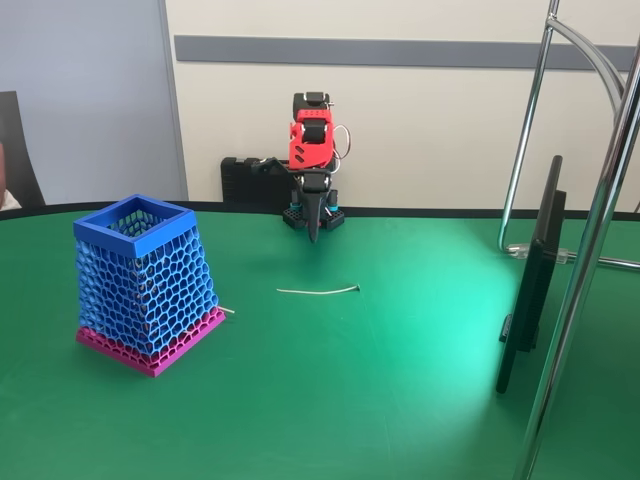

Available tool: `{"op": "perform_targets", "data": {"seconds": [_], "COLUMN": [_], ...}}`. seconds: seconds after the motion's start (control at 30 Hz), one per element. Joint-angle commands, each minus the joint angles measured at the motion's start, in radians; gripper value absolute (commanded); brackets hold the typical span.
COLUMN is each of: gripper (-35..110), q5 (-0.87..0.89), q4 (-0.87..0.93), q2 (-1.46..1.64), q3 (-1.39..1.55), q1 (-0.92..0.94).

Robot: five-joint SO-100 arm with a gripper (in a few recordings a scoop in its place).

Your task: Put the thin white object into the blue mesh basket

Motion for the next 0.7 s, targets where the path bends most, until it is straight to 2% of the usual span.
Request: {"op": "perform_targets", "data": {"seconds": [0.0,0.37,0.67], "gripper": [13,13,13], "q5": [0.025,0.026,0.002], "q4": [0.052,0.206,0.272], "q2": [-0.130,-0.609,-0.862], "q3": [-0.137,-0.522,-0.718], "q1": [-0.018,-0.052,-0.135]}}
